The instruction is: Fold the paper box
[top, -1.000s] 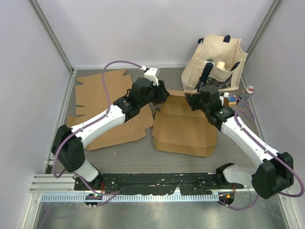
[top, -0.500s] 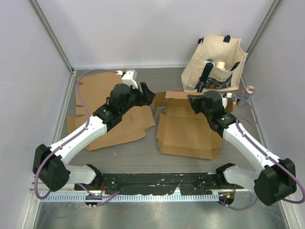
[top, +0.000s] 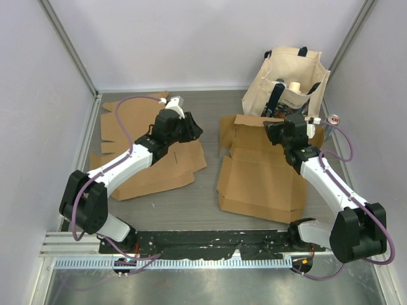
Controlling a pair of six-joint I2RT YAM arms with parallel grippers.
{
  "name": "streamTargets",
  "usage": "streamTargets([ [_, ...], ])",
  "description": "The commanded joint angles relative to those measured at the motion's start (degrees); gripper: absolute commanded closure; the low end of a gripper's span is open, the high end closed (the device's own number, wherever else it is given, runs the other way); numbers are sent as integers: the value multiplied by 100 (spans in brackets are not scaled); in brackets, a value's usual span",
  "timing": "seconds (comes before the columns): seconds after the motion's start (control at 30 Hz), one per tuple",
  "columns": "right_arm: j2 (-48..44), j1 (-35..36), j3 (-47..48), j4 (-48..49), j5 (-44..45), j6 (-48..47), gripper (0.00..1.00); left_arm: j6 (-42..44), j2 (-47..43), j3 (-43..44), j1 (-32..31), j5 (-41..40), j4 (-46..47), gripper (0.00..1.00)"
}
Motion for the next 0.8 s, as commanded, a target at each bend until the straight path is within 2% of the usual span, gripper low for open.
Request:
streamTargets([
  [0.0,-214,-54,-191,-94,76,-637,98,-248,-4,-87,-7,893,797,57],
  [0.1,-294,-168,-253,-50,24,-593,98,-327,-118,-377,-260,992,1061,57],
  [0.17,-329,-203,-253,-50,-46,-549,98,-441,-303,-693,-436,1071,1184,62],
  [0.2,-329,-238,-261,-59,-55,-462,98,-685,-364,-825,-637,1080,1429,64],
  [0.23,-347,-247,-288,-50,-64,-383,98,-801,-391,-1061,-744,1089,1562,73],
  [0.27,-356,-256,-305,-50,-47,-295,98,-907,-365,-1142,-980,1071,1807,75],
  [0.4,-373,-291,-376,-15,-152,39,98,-829,-163,-1292,-1675,465,1967,80],
  [0.5,-391,-300,-411,-6,-205,189,98,-758,302,-1021,-1940,421,1994,80],
  [0.6,-435,-309,-498,38,-275,286,98,-969,794,-897,-2019,298,2011,86],
  [0.63,-443,-318,-525,29,-301,329,98,-1134,908,-888,-2019,263,2046,94],
  [0.7,-514,-326,-648,125,-354,382,98,-1224,1251,-861,-2011,87,1959,100],
  [0.77,-610,-335,-779,204,-398,382,98,-1373,1488,-896,-2011,-201,1783,100],
])
